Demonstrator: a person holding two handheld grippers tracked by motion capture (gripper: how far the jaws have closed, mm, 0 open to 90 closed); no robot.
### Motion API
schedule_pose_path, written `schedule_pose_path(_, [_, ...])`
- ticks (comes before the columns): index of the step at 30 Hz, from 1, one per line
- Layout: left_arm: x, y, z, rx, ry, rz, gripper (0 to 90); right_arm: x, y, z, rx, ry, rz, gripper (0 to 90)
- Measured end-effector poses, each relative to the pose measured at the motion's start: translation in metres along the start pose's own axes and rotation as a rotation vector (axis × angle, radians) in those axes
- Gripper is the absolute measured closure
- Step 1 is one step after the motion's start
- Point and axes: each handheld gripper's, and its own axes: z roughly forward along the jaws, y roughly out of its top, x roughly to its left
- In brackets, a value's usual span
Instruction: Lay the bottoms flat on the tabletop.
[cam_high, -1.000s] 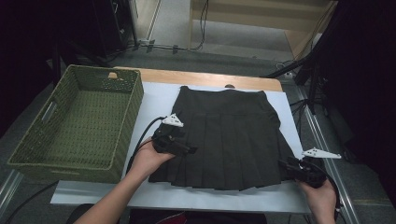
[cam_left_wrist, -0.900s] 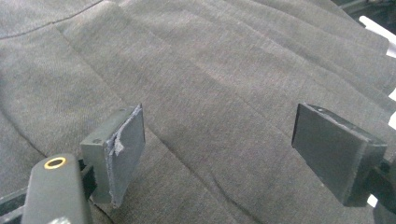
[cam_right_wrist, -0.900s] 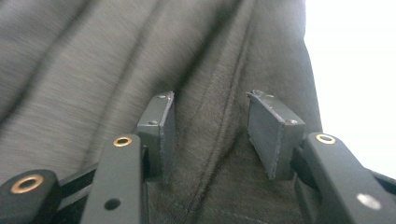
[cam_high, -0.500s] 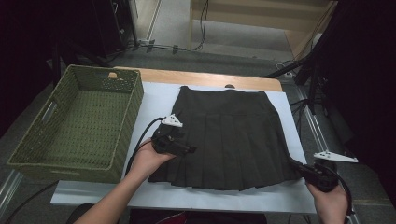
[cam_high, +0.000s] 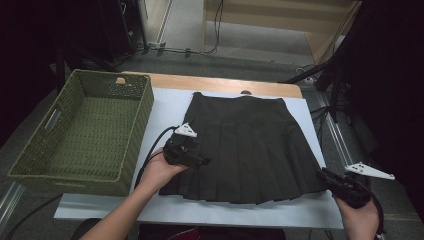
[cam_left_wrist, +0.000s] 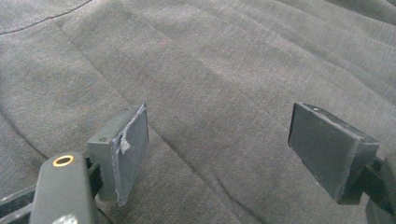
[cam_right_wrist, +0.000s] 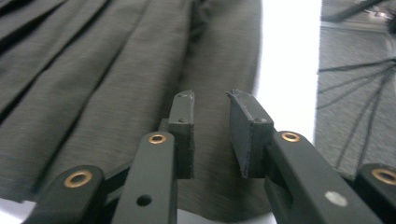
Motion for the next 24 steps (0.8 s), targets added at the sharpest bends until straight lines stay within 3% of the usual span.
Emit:
schedule_pose_path(4, [0.001,0.000,-0.001,-0.002,0.002,-0.002,21.0,0.008,0.004,0.011,0.010,0.024,-0.012,60.4])
schedule_pose_path(9, [0.001,0.000,0.000,-0.003,0.000,-0.004,21.0,0.015,0.009,0.027,0.007,0.045,-0.038,58.2])
schedule_pose_path(11, [0.001,0.000,0.000,-0.002,0.001,-0.002,20.9,0.015,0.012,0.034,0.011,0.051,-0.034,59.6])
schedule_pose_path(13, [0.001,0.000,0.001,-0.002,0.000,-0.003,21.0,0.013,0.015,0.041,0.023,0.046,-0.035,66.8])
schedule_pose_path(16, [0.001,0.000,0.000,0.001,0.004,-0.001,20.9,0.011,0.013,0.053,0.069,0.048,-0.026,68.9])
schedule_pose_path(19, [0.001,0.000,0.000,0.000,0.004,-0.001,21.0,0.015,0.010,0.060,0.102,0.067,-0.027,68.4])
schedule_pose_path(24, [0.000,0.000,0.001,0.002,0.005,0.000,20.9,0.029,0.009,0.064,0.105,0.085,-0.055,62.2])
